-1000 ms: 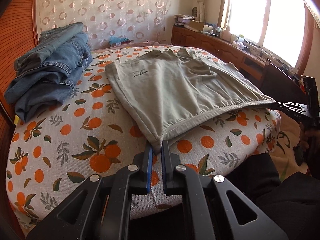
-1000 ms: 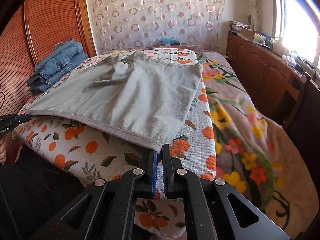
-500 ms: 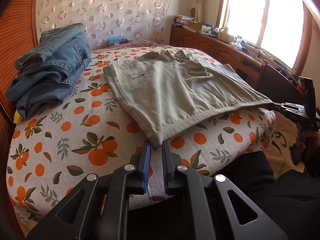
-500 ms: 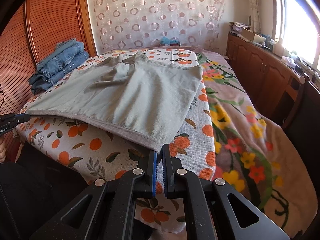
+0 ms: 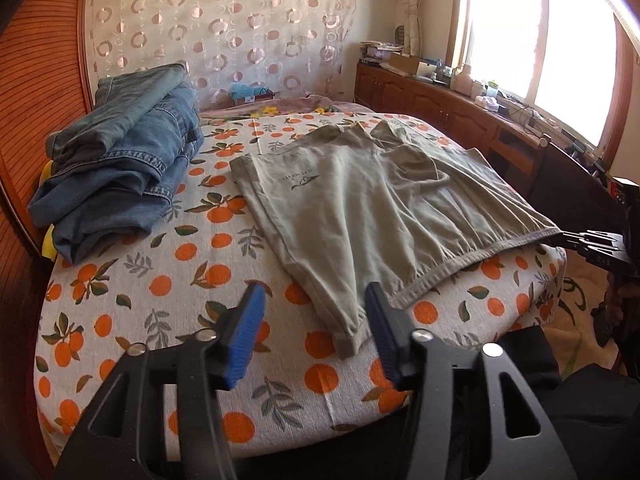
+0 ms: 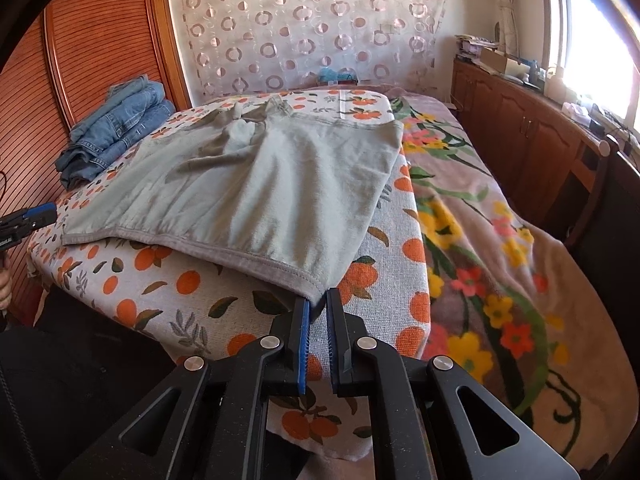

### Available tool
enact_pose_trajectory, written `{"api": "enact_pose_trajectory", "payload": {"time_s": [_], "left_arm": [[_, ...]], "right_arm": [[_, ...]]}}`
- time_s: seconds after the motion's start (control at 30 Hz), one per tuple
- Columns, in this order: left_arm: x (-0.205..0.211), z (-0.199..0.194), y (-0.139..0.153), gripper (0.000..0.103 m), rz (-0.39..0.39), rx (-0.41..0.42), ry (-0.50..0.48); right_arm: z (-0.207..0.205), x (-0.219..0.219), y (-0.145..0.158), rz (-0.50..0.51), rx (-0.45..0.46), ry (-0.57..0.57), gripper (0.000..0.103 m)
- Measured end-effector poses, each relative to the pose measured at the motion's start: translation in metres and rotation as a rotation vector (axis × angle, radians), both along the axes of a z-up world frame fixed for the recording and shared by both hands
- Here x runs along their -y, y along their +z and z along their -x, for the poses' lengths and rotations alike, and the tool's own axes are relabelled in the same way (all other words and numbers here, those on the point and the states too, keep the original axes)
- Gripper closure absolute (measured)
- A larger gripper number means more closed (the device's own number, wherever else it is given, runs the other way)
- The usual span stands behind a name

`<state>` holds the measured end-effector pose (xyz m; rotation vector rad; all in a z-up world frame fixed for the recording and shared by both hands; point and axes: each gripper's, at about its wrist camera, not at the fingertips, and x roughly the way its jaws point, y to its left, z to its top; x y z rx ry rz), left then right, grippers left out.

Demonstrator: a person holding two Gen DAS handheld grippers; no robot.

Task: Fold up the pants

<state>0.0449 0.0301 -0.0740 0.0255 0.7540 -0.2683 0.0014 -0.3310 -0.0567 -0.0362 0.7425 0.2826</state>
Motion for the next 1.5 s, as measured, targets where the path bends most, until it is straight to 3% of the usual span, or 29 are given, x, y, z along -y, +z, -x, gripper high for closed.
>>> {"api": "enact_pose_trajectory", "payload": {"time_s": [0.03, 0.1, 0.47, 0.8, 1.0, 1.03, 1.07, 1.17, 1.3, 1.5], "left_arm": [[-0.001, -0.002, 0.0, 0.032, 0.008, 0.004, -0.001], [-0.001, -0.007, 0.002, 0.028, 0.029, 0.009, -0.004], [0.008, -0.031, -0.005, 0.028, 0.017, -0.001, 0.007], [0.013, -0.035, -0.022, 0.028, 0.006, -0.039, 0.003], [0.013, -0.036, -0.029, 0.028, 0.004, -0.054, 0.011], [0.012, -0.036, -0.031, 0.028, 0.004, -0.057, 0.013], [0.012, -0.038, -0.033, 0.028, 0.005, -0.066, 0.012], [0.011, -0.039, -0.036, 0.028, 0.009, -0.077, 0.012], [0.009, -0.037, -0.034, 0.017, 0.021, -0.069, 0.009], [0.0, -0.036, -0.031, 0.016, 0.032, -0.056, 0.035]], "right_arm": [[0.002, 0.0, 0.002, 0.002, 0.005, 0.0, 0.095], [0.006, 0.002, 0.006, 0.009, 0.018, -0.003, 0.094], [0.01, 0.009, 0.011, -0.015, 0.046, -0.052, 0.071], [-0.007, 0.013, -0.001, -0.153, -0.006, -0.104, 0.065], [-0.017, 0.001, -0.008, -0.1, -0.043, -0.114, 0.065], [-0.017, 0.001, -0.007, -0.097, -0.045, -0.111, 0.065], [-0.016, 0.001, -0.007, -0.099, -0.046, -0.103, 0.076], [-0.021, -0.004, -0.003, -0.096, -0.044, -0.065, 0.093], [-0.026, -0.011, 0.01, -0.093, -0.001, -0.031, 0.097], [-0.035, -0.038, 0.034, -0.093, 0.071, 0.043, 0.097]]}}
